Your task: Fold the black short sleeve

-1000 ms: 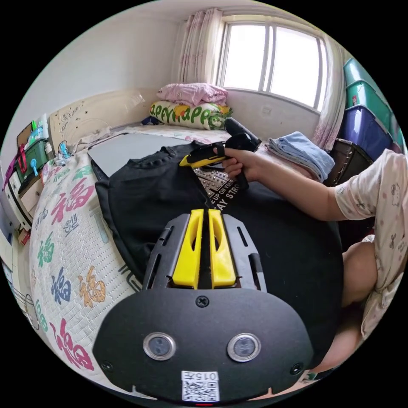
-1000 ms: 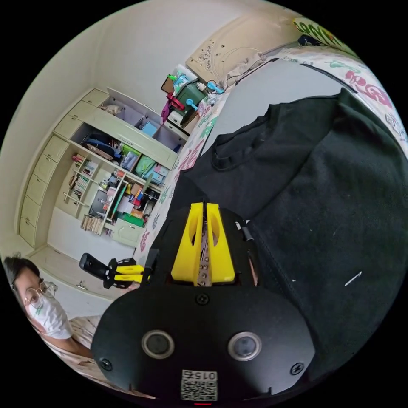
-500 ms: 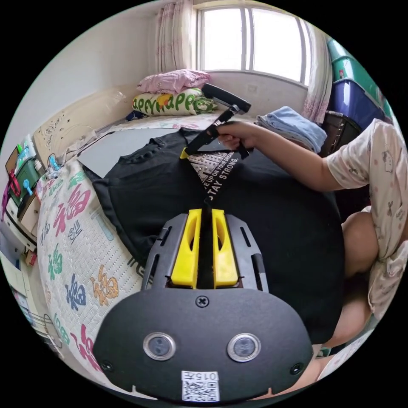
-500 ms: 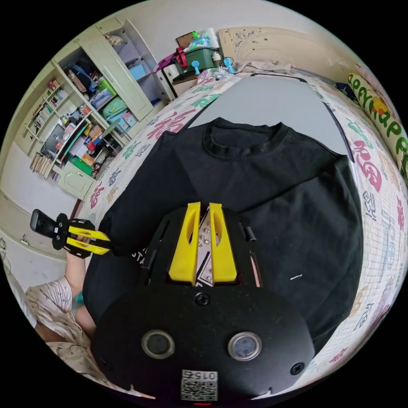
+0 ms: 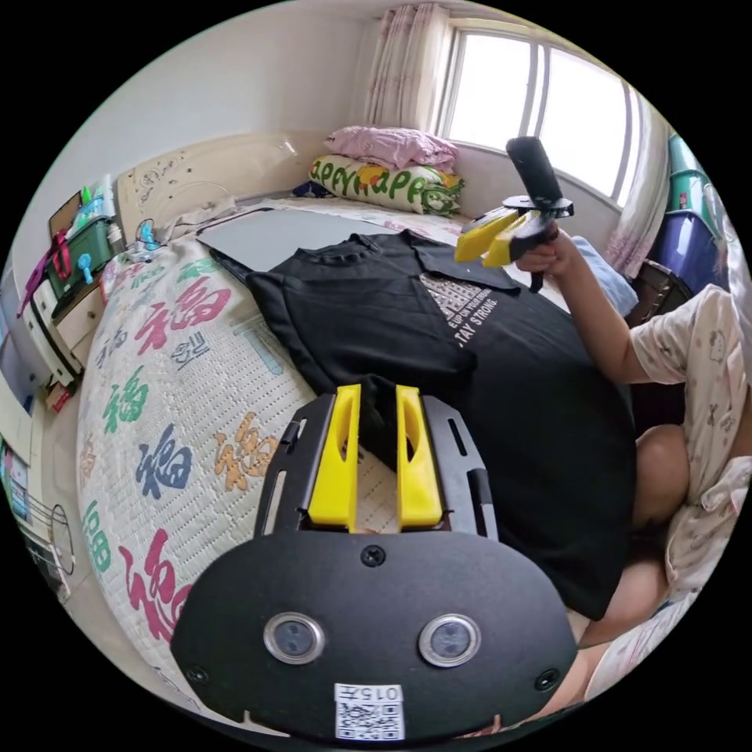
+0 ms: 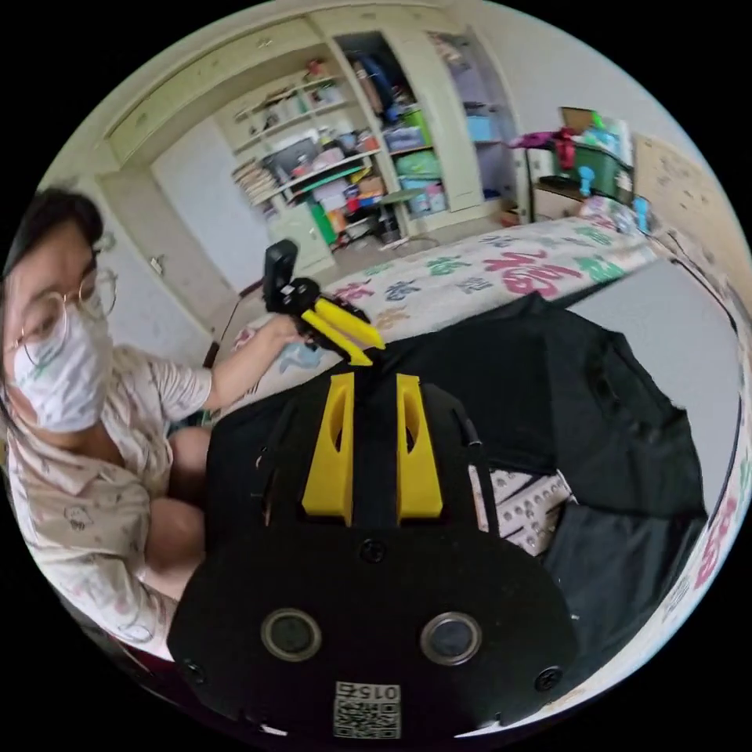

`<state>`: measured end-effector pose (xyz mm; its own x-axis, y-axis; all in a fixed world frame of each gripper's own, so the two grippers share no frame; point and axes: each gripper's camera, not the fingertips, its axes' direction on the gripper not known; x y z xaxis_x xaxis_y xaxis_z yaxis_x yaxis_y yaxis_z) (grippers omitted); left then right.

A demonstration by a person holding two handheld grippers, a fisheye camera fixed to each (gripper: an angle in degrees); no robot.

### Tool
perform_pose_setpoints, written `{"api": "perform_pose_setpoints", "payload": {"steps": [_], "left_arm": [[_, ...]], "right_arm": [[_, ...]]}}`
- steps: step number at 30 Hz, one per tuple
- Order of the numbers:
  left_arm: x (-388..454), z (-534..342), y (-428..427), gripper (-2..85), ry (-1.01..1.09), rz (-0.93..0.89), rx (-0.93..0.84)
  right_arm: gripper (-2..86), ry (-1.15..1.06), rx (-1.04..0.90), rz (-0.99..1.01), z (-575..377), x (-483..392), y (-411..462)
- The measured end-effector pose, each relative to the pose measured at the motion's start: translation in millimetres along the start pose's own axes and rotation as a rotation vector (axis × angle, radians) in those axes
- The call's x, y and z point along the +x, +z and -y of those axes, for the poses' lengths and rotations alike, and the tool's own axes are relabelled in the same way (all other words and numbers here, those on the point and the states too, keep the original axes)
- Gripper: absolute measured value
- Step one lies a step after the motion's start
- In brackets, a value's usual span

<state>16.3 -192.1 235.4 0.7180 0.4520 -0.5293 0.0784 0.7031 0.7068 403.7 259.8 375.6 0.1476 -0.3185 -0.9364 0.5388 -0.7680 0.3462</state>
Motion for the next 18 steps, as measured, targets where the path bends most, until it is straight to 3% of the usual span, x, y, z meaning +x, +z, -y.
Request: {"api": "perform_pose_setpoints", "payload": {"steps": [3,7,18], "left_arm": [[-3,-19,1,8.3,0.001,-0.013,0.026],[-1,-38,18,7.0,0.025,0.066,-0.053],[-27,-105,16,2.0,-0.036,0.100,-0.066]], "right_arm": [[9.4,-0.132,-0.121,0.052,-11,-44,38],[10.3,-0.142,-0.256,-0.055,-33,-65,81],[5.5,-0.153,-0.364,-0.097,-41,-109,155]]}}
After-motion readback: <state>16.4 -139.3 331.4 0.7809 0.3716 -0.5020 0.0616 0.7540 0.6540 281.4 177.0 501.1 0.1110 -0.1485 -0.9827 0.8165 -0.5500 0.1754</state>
